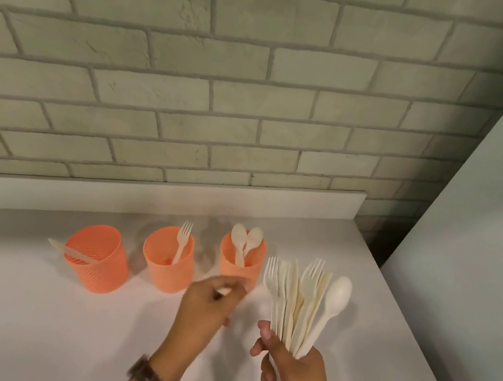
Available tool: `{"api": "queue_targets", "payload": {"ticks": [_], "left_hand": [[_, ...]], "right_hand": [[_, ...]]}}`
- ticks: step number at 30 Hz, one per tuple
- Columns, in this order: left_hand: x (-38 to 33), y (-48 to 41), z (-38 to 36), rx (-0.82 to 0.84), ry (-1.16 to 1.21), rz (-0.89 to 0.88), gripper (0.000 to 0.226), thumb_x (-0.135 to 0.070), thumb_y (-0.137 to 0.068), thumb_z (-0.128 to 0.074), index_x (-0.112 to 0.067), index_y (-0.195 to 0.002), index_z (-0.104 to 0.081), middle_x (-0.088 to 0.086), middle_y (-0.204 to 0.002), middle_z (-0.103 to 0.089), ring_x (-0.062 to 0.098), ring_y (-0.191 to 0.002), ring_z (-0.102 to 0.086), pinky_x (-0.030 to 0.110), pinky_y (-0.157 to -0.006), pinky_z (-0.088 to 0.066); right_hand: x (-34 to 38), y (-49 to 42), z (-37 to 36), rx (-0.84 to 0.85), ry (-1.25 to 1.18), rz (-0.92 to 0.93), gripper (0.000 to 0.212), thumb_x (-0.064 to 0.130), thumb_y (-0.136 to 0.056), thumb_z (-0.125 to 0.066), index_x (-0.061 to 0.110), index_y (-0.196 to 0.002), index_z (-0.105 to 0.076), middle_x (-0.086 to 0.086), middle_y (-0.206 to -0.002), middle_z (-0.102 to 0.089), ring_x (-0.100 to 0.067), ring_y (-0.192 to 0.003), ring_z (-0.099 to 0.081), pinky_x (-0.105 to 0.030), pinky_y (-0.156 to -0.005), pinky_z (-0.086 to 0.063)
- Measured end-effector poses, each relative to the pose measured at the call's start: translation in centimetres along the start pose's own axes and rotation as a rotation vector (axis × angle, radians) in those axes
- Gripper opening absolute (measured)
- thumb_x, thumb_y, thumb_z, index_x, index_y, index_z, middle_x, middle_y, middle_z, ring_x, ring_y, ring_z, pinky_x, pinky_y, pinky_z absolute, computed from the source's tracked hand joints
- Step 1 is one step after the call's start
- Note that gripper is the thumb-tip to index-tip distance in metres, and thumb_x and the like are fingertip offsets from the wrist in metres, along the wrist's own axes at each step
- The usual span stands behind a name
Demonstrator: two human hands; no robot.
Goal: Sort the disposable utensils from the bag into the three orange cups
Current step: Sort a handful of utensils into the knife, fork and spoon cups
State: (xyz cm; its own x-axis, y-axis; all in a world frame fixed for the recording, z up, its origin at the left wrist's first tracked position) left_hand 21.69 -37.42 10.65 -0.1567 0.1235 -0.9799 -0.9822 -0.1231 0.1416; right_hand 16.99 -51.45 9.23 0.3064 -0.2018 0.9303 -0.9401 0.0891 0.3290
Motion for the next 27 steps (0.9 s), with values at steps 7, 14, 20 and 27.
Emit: {"api": "queue_targets", "payload": {"ticks": [7,14,20,27], "left_hand": [[1.0,4.5,1.0,0.024,0.076,0.080,0.014,-0.025,-0.074,-0.075,-0.031,-0.086,-0.073,-0.003,-0.085,-0.074,0.006,-0.059,-0.055,0.014,-0.064,-0.047],[1.3,5.2,2.9,0.046,0.138,0.094,0.004,-0.022,-0.076,-0.073,-0.019,-0.074,-0.075,0.000,-0.067,-0.065,0.007,-0.049,-0.051,0.015,-0.055,-0.042],[1.8,5.4,4.9,0.151,0.215,0.158,0.013,-0.018,-0.085,-0.063,-0.014,-0.087,-0.075,-0.007,-0.053,-0.051,0.009,-0.051,-0.042,0.020,-0.061,-0.039],[2.0,5.4,6.1,0.169,0.380,0.178,0.019,-0.013,-0.089,-0.056,-0.013,-0.086,-0.075,0.003,-0.068,-0.060,0.008,-0.053,-0.046,0.022,-0.062,-0.045]], "right_hand": [[-0.5,0.9,-2.2,0.018,0.289,0.044,0.015,0.009,-0.078,-0.072,0.004,-0.067,-0.064,0.002,-0.035,-0.048,-0.008,-0.032,-0.038,-0.016,-0.036,-0.033],[-1.2,2.0,-4.2,0.132,0.393,0.016,0.010,0.010,-0.074,-0.076,0.008,-0.081,-0.069,0.004,-0.036,-0.055,-0.004,-0.032,-0.045,-0.014,-0.038,-0.036],[-1.0,3.0,-4.7,0.217,0.285,0.004,0.037,0.038,-0.078,-0.068,0.001,-0.073,-0.070,-0.003,-0.046,-0.059,-0.011,-0.041,-0.052,-0.016,-0.045,-0.043],[-1.1,3.0,-4.7,0.177,0.067,-0.049,0.023,0.020,-0.089,-0.056,0.003,-0.085,-0.072,-0.020,-0.071,-0.071,-0.031,-0.056,-0.066,-0.035,-0.051,-0.056]]}}
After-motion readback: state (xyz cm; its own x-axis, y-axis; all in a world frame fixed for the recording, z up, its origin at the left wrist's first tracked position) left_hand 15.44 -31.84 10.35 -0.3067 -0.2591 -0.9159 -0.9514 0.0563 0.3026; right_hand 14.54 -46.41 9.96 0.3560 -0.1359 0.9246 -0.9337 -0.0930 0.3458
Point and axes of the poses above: each hand's wrist, its own y-axis away from the middle knuckle, its own z-axis out of the back of the hand, x = y × z, the point moved 1 cm from there along -y, towards the middle knuckle
